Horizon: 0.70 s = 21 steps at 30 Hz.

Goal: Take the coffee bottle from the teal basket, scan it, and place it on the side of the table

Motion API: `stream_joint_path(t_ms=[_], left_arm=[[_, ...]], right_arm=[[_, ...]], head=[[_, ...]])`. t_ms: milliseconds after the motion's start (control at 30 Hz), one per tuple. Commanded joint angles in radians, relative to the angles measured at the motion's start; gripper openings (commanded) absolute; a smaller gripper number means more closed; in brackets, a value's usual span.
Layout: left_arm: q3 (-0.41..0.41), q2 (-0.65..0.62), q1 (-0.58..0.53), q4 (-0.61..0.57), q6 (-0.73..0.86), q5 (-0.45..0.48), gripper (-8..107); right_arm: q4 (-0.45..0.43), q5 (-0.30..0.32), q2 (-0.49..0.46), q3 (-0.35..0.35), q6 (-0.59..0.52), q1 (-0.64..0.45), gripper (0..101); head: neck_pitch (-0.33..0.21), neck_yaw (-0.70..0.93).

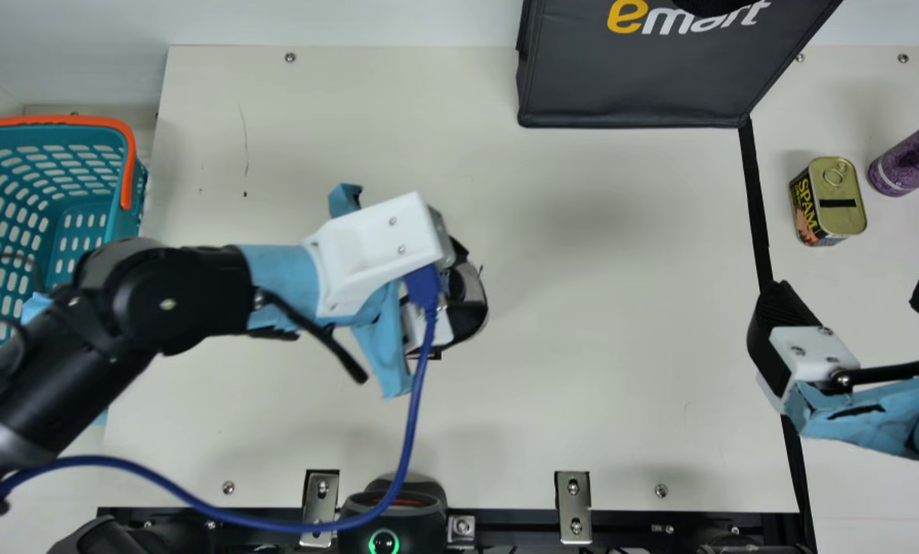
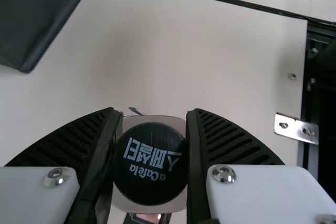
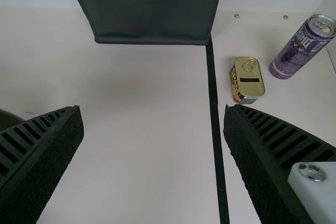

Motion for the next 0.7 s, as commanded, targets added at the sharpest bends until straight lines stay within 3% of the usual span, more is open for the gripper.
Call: stream_joint_path(t_ms=[0, 567, 667], left_arm=[[-0.024, 0.043, -0.012, 0.013, -0.028, -0.027, -8], [-0.13, 0.24, -0.08, 0.117, -0.253, -0.147, -8], [-0.139, 0.257, -0.085, 0.132, -0.285, -0.157, 2]], right_arm=[[0.0, 0.0, 0.0, 0.0, 0.0, 0.0, 95], [0.0, 0.0, 0.0, 0.0, 0.0, 0.0, 95], [0.0, 0.0, 0.0, 0.0, 0.0, 0.0, 95]], head=[[-0.029, 0.002], [-0.029, 0.002], [-0.029, 0.002]])
